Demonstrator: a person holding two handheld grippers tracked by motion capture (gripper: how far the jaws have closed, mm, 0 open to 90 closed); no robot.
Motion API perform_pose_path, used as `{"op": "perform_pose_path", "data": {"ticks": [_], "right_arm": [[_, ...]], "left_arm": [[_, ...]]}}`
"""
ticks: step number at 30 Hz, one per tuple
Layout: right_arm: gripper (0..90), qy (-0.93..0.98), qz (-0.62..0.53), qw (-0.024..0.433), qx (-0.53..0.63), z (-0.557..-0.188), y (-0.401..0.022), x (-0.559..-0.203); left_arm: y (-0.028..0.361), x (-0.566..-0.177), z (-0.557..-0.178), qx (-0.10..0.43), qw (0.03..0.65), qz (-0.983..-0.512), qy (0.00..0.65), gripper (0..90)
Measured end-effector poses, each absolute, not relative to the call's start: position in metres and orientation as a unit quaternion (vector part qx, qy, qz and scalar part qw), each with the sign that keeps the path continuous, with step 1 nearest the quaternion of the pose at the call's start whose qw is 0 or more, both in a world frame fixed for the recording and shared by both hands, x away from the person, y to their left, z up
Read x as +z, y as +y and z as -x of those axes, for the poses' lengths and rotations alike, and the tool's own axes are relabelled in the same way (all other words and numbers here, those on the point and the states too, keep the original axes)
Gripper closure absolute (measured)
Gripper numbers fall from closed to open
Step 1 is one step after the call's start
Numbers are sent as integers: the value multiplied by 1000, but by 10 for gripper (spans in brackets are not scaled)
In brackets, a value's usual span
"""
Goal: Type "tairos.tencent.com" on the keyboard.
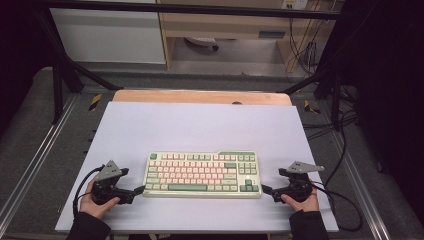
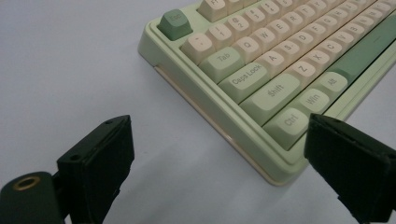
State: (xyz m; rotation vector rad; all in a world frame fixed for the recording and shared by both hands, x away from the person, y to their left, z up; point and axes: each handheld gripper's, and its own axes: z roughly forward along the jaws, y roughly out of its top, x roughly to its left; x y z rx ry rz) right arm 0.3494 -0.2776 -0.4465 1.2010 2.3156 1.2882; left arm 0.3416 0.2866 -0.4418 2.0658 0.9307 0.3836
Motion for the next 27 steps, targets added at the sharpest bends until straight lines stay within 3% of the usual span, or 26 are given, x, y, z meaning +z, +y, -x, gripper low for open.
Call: {"op": "perform_pose_path", "data": {"ticks": [27], "right_arm": [[7, 792, -409, 114, 438, -349, -277, -446]], "left_arm": [[274, -431, -340, 152, 408, -823, 364, 92]]}}
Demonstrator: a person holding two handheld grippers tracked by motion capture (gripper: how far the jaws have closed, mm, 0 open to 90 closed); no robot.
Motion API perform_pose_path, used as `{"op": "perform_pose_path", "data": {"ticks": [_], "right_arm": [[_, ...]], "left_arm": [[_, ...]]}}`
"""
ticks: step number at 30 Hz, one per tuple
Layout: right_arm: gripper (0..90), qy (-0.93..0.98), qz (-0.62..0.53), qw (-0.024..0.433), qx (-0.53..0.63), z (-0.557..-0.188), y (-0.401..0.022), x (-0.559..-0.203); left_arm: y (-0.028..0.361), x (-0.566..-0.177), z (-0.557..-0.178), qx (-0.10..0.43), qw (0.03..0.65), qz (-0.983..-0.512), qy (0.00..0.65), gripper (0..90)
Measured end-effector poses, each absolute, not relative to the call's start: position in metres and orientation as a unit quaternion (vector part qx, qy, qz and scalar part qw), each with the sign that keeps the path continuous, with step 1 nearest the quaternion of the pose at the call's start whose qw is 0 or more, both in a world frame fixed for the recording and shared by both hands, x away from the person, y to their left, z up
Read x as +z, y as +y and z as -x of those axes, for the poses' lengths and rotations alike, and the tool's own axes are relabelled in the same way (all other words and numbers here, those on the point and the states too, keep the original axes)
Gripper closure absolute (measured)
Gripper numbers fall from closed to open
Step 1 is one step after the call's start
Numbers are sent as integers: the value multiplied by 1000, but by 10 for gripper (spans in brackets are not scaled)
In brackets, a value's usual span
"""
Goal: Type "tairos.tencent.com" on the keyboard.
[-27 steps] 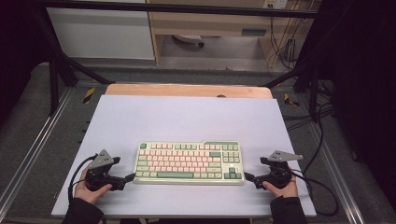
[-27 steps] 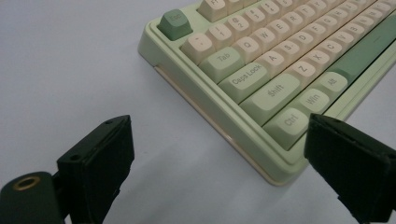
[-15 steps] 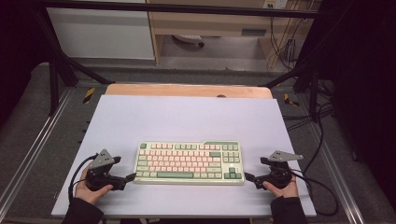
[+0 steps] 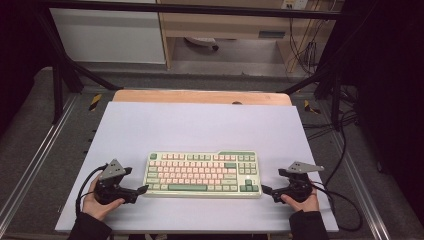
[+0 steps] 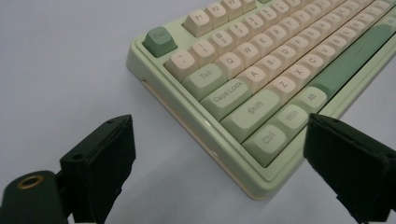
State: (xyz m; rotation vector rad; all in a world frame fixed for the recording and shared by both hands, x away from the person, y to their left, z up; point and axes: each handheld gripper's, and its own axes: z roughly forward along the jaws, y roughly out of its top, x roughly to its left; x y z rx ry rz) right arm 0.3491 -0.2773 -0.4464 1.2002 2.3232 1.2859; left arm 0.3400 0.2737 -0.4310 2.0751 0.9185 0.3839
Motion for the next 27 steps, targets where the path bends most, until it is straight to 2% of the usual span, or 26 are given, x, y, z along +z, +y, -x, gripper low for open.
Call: {"op": "perform_pose_path", "data": {"ticks": [12, 27], "right_arm": [[8, 792, -409, 114, 438, -349, -278, -446], [8, 794, -408, 112, 436, -349, -277, -447]], "left_arm": [[265, -424, -338, 151, 408, -825, 362, 165], [246, -411, -339, 157, 411, -822, 361, 409]]}}
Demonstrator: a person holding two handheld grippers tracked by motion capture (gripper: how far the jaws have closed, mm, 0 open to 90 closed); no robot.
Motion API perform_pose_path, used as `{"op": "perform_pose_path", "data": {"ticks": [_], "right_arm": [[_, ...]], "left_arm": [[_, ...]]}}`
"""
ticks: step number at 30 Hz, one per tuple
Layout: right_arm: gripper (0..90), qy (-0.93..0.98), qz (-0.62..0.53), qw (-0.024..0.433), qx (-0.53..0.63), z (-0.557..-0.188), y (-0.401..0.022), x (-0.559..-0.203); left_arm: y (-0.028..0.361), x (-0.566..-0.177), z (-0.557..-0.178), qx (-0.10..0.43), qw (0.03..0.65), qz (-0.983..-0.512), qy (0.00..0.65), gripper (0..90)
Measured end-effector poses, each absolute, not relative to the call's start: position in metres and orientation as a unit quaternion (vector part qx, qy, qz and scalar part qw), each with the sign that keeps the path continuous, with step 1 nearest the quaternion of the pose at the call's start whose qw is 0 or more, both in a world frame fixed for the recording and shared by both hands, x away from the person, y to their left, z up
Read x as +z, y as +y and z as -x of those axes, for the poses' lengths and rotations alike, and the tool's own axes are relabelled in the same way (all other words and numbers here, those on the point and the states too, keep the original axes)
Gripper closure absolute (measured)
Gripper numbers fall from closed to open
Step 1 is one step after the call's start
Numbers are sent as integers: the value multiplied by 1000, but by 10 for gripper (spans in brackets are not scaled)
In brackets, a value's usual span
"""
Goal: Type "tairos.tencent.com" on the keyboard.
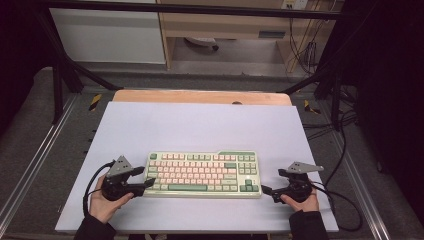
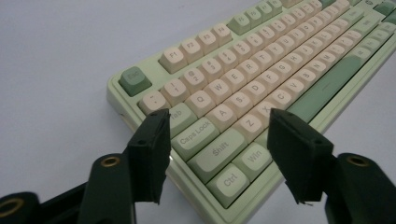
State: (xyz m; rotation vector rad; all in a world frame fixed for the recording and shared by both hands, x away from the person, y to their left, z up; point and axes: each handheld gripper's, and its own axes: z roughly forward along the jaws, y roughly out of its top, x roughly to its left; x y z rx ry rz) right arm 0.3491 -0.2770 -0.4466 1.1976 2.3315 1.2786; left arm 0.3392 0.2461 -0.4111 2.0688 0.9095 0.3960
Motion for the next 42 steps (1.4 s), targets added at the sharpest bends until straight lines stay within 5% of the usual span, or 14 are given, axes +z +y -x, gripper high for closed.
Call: {"op": "perform_pose_path", "data": {"ticks": [24, 42], "right_arm": [[10, 795, -407, 113, 435, -349, -277, -447], [10, 795, -407, 113, 435, -349, -277, -446]], "left_arm": [[199, -401, -351, 153, 413, -830, 342, 765], [162, -402, -365, 144, 413, -838, 325, 897]]}}
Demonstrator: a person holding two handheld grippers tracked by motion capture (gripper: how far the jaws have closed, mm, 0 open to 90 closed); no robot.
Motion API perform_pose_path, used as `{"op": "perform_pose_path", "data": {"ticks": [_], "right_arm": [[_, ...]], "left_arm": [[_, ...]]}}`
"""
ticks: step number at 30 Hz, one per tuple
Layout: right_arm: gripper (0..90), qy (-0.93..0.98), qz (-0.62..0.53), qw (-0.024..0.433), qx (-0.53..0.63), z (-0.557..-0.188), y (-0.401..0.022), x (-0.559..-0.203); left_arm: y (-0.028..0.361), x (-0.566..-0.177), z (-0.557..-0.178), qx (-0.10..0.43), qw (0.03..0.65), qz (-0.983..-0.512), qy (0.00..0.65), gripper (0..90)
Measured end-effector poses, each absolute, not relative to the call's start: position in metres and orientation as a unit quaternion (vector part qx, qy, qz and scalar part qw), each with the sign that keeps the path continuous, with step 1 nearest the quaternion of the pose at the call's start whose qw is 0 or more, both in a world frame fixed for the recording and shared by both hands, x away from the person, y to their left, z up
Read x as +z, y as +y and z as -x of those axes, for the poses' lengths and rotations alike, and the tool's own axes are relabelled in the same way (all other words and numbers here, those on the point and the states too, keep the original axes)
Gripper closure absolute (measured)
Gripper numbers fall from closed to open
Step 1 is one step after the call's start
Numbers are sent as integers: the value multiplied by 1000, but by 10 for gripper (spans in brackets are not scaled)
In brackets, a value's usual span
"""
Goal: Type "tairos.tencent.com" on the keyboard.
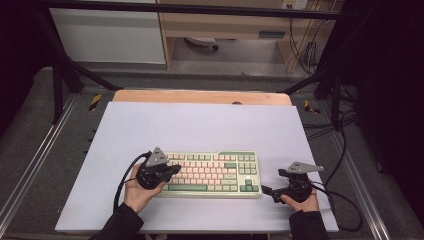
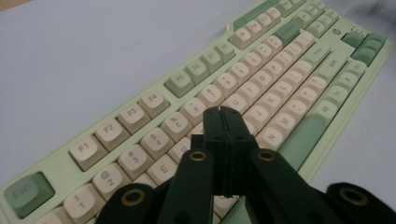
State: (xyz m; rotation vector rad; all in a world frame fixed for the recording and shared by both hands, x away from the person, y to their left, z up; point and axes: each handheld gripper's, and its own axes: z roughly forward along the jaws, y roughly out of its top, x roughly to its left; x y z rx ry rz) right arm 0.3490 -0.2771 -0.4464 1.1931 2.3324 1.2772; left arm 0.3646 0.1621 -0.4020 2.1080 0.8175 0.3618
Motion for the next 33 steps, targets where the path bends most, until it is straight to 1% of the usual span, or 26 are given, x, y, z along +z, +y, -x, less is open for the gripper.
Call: {"op": "perform_pose_path", "data": {"ticks": [22, 33], "right_arm": [[11, 795, -406, 114, 436, -349, -277, -447], [10, 795, -406, 113, 436, -349, -277, -446]], "left_arm": [[128, -417, -384, 137, 390, -849, 330, 899], [131, -421, -384, 140, 383, -851, 331, 900]]}}
